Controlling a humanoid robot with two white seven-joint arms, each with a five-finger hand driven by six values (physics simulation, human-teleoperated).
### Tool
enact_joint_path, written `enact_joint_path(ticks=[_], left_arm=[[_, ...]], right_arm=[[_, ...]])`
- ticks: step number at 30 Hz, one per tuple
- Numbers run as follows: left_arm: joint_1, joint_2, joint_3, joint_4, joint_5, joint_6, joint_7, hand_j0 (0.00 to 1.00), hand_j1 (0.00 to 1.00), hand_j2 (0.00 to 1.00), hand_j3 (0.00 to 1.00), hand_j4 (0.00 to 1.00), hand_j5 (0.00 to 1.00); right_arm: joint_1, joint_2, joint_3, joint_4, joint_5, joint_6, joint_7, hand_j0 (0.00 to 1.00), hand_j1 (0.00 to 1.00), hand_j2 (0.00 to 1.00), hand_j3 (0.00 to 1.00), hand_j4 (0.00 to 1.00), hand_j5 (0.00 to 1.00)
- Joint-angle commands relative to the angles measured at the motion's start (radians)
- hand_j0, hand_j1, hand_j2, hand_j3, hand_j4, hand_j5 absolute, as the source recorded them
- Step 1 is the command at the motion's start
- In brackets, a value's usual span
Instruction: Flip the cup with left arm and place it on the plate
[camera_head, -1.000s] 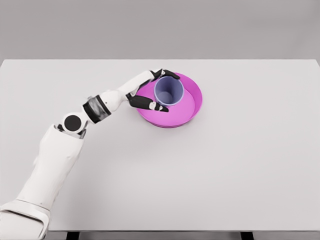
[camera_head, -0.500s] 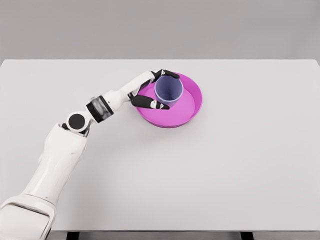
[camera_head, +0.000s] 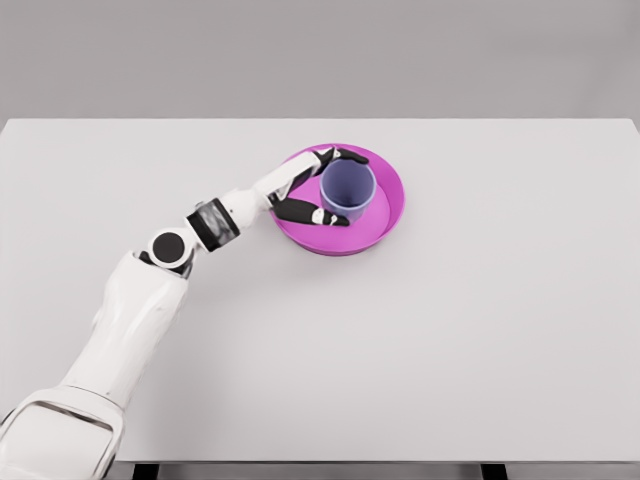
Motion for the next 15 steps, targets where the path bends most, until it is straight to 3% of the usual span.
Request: enact_joint_path(ticks=[1,3,6,15], left_arm=[[0.0,-0.004,-0.001,0.003,0.004,0.002,0.0,0.78,0.78,0.78,0.78,0.78,0.78],[0.0,-0.004,-0.001,0.003,0.004,0.002,0.0,0.78,0.78,0.78,0.78,0.78,0.78],[0.002,-0.002,-0.001,0.003,0.003,0.002,0.0,0.99,0.99,0.99,0.99,0.99,0.99],[0.008,-0.001,-0.001,-0.001,0.006,0.0,0.0,1.0,1.0,1.0,1.0,1.0,1.0]], right_arm=[[0.0,0.0,0.0,0.0,0.0,0.0,0.0,1.0,1.0,1.0,1.0,1.0,1.0],[0.0,0.0,0.0,-0.001,0.0,0.0,0.0,1.0,1.0,1.0,1.0,1.0,1.0],[0.0,0.0,0.0,-0.001,0.0,0.0,0.0,1.0,1.0,1.0,1.0,1.0,1.0],[0.0,0.0,0.0,-0.001,0.0,0.0,0.0,1.0,1.0,1.0,1.0,1.0,1.0]])
